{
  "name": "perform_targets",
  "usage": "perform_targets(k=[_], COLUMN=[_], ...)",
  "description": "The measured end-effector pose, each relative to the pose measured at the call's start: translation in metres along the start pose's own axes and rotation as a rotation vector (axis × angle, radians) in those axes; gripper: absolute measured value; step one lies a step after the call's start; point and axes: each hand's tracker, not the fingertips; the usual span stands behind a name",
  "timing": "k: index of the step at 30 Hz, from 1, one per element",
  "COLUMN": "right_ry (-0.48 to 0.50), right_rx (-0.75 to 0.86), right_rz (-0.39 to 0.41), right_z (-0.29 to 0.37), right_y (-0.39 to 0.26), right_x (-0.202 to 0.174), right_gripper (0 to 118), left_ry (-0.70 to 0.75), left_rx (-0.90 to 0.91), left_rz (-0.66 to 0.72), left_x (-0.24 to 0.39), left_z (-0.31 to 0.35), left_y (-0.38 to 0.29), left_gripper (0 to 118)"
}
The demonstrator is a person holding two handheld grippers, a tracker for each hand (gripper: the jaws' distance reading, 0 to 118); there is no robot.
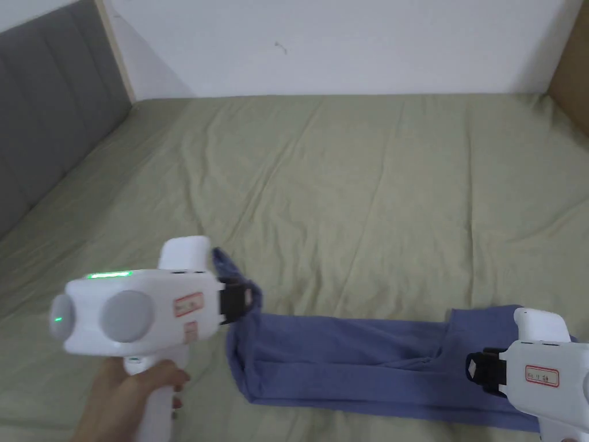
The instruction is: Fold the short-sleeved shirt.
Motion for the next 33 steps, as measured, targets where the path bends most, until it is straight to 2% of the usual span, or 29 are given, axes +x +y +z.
perform_targets(k=[5, 6, 8, 9, 10, 11, 12, 16, 17, 18, 20, 21, 24, 28, 33], right_ry=[-0.035, -0.042, -0.051, -0.058, -0.066, -0.072, -0.083, -0.112, -0.113, -0.108, -0.093, -0.086, -0.073, -0.054, -0.036], right_rx=[-0.003, -0.003, -0.002, -0.004, -0.007, -0.013, -0.017, -0.01, -0.003, 0.003, 0.013, 0.017, 0.017, 0.016, 0.003], right_rz=[-0.024, -0.036, -0.072, -0.087, -0.097, -0.101, -0.101, -0.096, -0.097, -0.101, -0.111, -0.113, -0.116, -0.117, -0.124], right_z=[0.009, 0.011, 0.015, 0.016, 0.018, 0.019, 0.021, 0.029, 0.03, 0.03, 0.031, 0.029, 0.024, 0.019, 0.015], right_y=[-0.006, -0.008, -0.012, -0.015, -0.017, -0.019, -0.02, -0.022, -0.023, -0.022, -0.021, -0.021, -0.02, -0.022, -0.026], right_x=[0.027, 0.034, 0.046, 0.052, 0.057, 0.063, 0.067, 0.073, 0.073, 0.073, 0.066, 0.063, 0.055, 0.045, 0.044], right_gripper=[0, 0, 0, 0, 0, 0, 0, 0, 0, 0, 0, 0, 0, 0, 0], left_ry=[-0.081, -0.096, -0.145, -0.133, -0.14, -0.152, -0.158, -0.171, -0.19, -0.203, -0.188, -0.165, -0.076, -0.127, -0.177], left_rx=[-0.092, -0.12, -0.181, -0.224, -0.25, -0.253, -0.261, -0.23, -0.196, -0.165, -0.121, -0.069, -0.12, -0.208, -0.332], left_rz=[-0.294, -0.304, -0.293, -0.267, -0.262, -0.239, -0.221, -0.116, -0.064, 0.008, 0.131, 0.172, 0.151, 0.138, 0.033], left_x=[0.085, 0.096, 0.106, 0.111, 0.112, 0.111, 0.11, 0.088, 0.078, 0.067, 0.047, 0.036, 0.026, 0.037, 0.086], left_z=[-0.067, -0.083, -0.111, -0.123, -0.133, -0.139, -0.138, -0.122, -0.113, -0.104, -0.095, -0.09, -0.098, -0.122, -0.156], left_y=[-0.019, -0.028, -0.044, -0.053, -0.06, -0.066, -0.067, -0.053, -0.047, -0.042, -0.034, -0.034, -0.038, -0.054, -0.081], left_gripper=[12, 19, 57, 69, 69, 103, 110, 102, 85, 61, 1, 1, 1, 1, 1])
